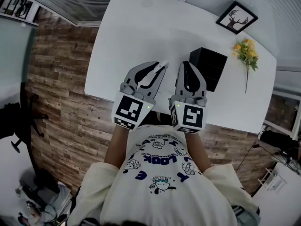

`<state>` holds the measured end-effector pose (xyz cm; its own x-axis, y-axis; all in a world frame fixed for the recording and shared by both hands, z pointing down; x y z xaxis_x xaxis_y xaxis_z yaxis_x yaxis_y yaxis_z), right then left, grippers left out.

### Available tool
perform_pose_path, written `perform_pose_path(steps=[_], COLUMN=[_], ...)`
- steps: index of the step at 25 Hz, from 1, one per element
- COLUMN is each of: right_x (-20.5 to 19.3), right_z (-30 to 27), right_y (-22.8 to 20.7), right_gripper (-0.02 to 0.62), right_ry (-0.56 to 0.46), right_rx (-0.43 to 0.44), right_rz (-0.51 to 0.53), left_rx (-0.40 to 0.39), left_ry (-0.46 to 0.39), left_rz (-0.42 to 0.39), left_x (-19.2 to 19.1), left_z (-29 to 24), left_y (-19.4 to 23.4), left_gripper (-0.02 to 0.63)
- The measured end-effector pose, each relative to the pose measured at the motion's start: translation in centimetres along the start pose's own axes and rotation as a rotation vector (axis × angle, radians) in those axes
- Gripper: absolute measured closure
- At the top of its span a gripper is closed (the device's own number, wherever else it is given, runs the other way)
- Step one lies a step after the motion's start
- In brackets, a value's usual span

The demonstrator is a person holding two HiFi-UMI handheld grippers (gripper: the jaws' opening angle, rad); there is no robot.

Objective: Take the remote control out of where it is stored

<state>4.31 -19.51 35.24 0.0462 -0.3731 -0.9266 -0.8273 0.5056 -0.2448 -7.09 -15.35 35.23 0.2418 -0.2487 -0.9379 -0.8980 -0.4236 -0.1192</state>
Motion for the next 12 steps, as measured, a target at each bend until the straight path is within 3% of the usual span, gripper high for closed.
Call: perform_pose_path(steps=[12], right_x=[0.24], right_z=[0.28], right_y=[-0.29], right_gripper=[0.554], right_ry=[-0.001], right_rx=[0.006], right_rz=[-0.01], left_rx=[-0.006], left_ry=[0.003], left_rz=[-0.012], left_x=[0.3], left_z=[-0.35], left_y=[-0.48], left_gripper=[0.531])
Point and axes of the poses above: the fingertips, and each gripper's own axes: z backward along the fingers, y to its left, x out of its top, the point moved 6 cm from there along z, backward along the fingers, and after that the axes turned 14 degrees about -z, right-handed, at the moved point
